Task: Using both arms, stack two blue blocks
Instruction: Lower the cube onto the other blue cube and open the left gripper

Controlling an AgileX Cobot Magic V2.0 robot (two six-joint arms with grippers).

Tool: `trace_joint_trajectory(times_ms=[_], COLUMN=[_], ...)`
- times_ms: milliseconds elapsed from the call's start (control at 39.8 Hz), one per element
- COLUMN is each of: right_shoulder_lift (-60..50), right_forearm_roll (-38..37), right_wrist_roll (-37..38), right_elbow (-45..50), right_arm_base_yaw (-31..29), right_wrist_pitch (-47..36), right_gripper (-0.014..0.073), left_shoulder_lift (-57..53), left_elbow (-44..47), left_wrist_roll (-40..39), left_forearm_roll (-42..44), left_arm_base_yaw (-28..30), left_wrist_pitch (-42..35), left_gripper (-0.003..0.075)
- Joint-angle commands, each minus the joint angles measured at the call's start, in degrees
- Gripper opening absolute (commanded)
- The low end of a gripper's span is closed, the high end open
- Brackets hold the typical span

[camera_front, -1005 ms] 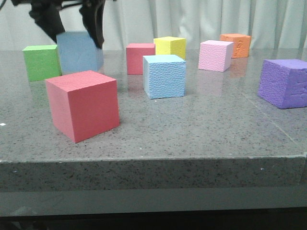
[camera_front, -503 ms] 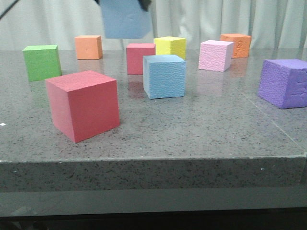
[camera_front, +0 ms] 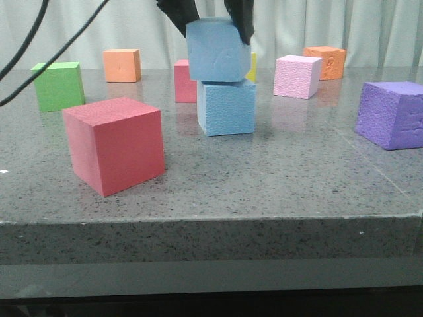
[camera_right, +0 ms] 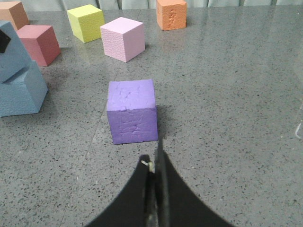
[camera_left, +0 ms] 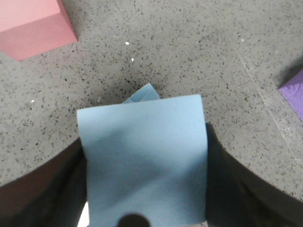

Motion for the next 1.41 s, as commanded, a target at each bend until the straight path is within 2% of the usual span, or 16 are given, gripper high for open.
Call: trace_joint_trajectory(times_ms=[0,226,427,528,804,1030,1156,1231,1382], right_shoulder_lift=[0.4,0.4,0.4,0.4,0.4,0.4,0.4,0.4,0.4], right_forearm_roll=[-0.6,-0.6,-0.6,-0.6,-0.6,-0.6,-0.6,-0.6,-0.6], right_wrist_roll=[-0.6,-0.6,-0.6,-0.6,-0.6,-0.6,-0.6,-0.6,-0.6], right_elbow=[-1.5,-1.5,-1.5,-1.5,-1.5,-1.5,-1.5,-1.5,-1.5], right_arm_base_yaw=[-0.1,-0.1,-0.1,-0.1,-0.1,-0.1,-0.1,-0.1,-0.1], right_wrist_pitch=[-4.5,-4.5,-4.5,-4.5,-4.5,-4.5,-4.5,-4.5,-4.5], right_gripper=[-0.0066,-0.0066,-0.0066,-0.0066,-0.0066,-0.0066,-0.0066,-0.0066,-0.0066], left_shoulder_lift=[-2.6,-2.2,-2.2,-2.2,-2.6,-2.7,-2.7,-2.7,-2.7], left_elbow=[-1.9,-1.9,-1.9,-1.9,-1.9,-7.1,-10.0,-10.2,-10.5], left_wrist_roll=[-0.1,-0.1,-0.1,-0.1,-0.1,-0.1,-0.1,0.3,0.3], left_forearm_roll=[-0.8,-1.0,-0.4,0.5,1.8,1.8,1.8,1.8,1.8], left_arm_base_yaw=[-0.3,-0.3,-0.3,-0.3,-0.3,-0.3,-0.3,-0.3,-0.3], left_wrist_pitch=[-3.2,-3.0,-3.5,-3.5,-3.5,-2.1,-1.9,-1.4,-1.2], left_gripper=[0.0349,0.0361,0.0532,0.0579,0.0583,0.0582,0.0556,0.0505,0.0279])
